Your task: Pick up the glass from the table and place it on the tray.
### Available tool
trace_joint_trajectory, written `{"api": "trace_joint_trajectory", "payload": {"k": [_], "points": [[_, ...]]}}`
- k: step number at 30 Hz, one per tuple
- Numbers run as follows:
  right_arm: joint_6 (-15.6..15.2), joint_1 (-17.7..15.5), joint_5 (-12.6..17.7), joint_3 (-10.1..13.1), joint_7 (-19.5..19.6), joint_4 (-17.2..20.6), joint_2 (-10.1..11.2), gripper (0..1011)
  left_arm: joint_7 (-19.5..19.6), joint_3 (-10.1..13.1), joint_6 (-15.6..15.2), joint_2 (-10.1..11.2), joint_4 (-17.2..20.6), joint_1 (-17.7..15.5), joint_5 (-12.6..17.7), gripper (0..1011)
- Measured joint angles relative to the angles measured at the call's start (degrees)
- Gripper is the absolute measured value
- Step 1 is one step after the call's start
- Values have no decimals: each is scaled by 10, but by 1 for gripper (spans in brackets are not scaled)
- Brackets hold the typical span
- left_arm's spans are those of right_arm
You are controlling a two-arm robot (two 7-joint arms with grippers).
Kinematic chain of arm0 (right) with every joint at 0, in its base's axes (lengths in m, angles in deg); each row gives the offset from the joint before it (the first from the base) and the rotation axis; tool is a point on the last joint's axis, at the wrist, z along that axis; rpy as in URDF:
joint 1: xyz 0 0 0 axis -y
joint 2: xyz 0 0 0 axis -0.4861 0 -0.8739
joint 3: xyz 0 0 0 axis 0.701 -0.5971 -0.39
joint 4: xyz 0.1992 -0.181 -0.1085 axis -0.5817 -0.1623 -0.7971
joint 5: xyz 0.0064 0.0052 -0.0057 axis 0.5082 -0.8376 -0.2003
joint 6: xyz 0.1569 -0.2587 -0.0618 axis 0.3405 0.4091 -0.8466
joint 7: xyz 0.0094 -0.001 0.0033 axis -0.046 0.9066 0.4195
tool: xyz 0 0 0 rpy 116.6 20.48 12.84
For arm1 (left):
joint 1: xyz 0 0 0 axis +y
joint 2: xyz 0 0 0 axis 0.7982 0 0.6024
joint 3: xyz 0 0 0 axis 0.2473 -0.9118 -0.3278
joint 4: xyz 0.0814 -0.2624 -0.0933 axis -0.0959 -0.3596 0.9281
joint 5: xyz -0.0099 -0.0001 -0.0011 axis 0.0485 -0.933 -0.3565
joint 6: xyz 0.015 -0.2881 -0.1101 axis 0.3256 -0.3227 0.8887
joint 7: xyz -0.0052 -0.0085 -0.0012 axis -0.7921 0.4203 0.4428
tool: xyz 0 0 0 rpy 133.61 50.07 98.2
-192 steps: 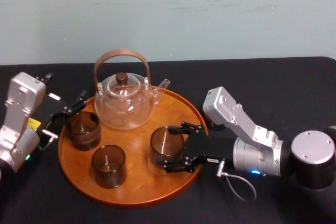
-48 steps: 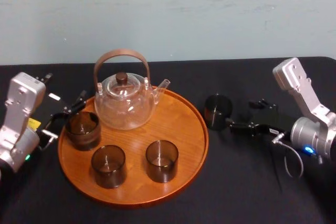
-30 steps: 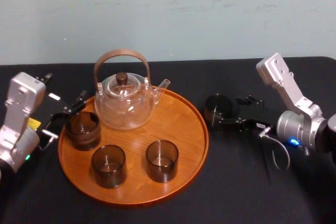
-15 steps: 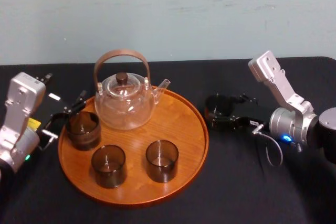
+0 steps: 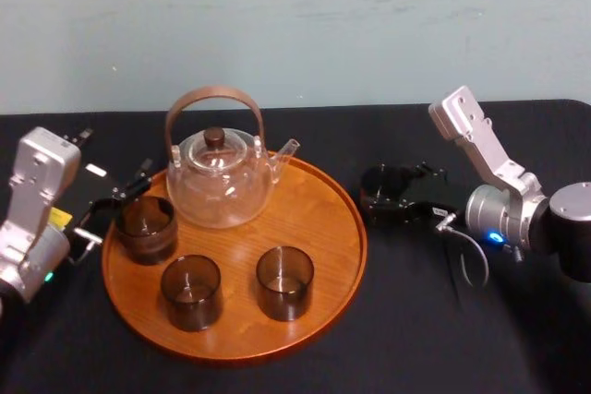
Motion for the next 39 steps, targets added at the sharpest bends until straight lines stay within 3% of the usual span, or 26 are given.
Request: {"api": "trace_joint_trajectory", "payload": {"k": [20, 26, 39], "points": [[4, 6, -12, -6, -2, -9, -5, 1002, 0, 0, 0, 0, 0, 0, 0, 1001], [3, 6, -10, -6, -2, -9, -5, 908, 0, 0, 0, 0, 0, 0, 0, 1001], [2, 5, -9, -5, -2, -8, -5, 907, 0, 0, 0, 0, 0, 0, 0, 1001]]}}
